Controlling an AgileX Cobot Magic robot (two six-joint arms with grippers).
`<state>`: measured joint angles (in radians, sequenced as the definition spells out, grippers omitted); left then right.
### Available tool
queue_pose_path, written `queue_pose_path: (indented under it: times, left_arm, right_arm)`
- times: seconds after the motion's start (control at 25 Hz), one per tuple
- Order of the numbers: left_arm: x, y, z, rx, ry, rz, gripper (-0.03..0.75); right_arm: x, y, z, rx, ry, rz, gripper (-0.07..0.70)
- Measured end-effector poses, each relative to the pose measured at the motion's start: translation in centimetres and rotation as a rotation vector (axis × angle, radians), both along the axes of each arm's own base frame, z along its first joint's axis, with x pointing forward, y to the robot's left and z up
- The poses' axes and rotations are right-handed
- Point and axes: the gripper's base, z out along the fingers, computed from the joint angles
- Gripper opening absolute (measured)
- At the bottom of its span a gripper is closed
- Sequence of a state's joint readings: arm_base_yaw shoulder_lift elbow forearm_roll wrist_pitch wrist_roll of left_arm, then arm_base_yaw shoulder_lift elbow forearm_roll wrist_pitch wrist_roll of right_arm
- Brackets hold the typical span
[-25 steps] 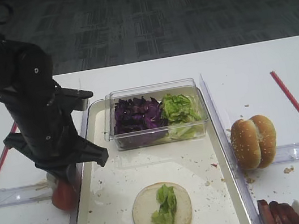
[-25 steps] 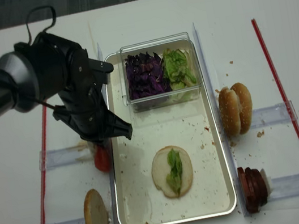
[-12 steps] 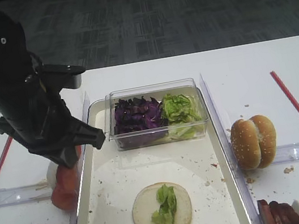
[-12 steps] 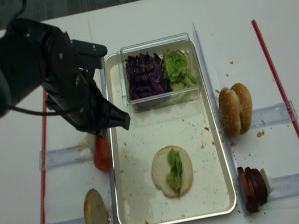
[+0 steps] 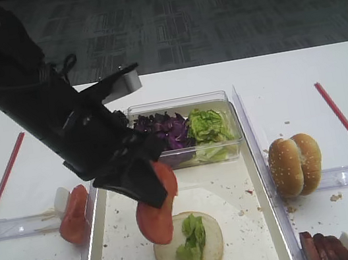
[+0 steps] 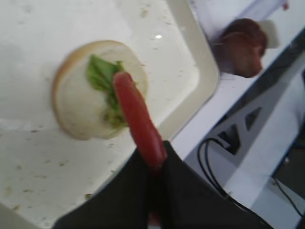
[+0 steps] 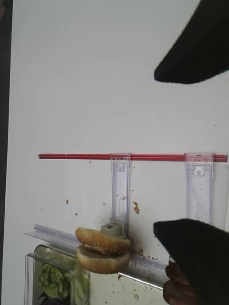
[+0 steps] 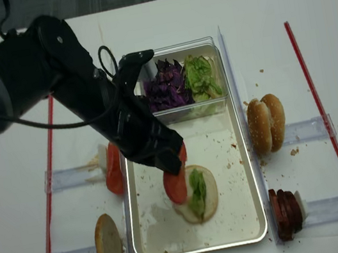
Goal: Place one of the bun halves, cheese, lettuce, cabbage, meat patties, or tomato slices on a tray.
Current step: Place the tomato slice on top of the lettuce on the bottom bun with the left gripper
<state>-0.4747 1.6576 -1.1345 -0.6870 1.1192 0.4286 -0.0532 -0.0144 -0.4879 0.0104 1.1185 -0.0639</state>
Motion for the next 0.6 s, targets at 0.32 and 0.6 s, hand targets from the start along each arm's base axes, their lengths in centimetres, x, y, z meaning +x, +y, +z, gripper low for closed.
queue_pose_path:
  times: [0.32, 0.6]
  left_arm:
    - [-0.61, -0.73, 0.72, -0.116, 0.049, -0.049, 0.019]
    - [-0.02, -1.02, -0.12, -0.112, 0.040, -0.029, 0.018]
  right_arm:
    - [0.00, 0.00, 0.00, 0.000, 0.000, 0.000, 0.610]
    - [0.00, 0.00, 0.00, 0.000, 0.000, 0.000, 0.610]
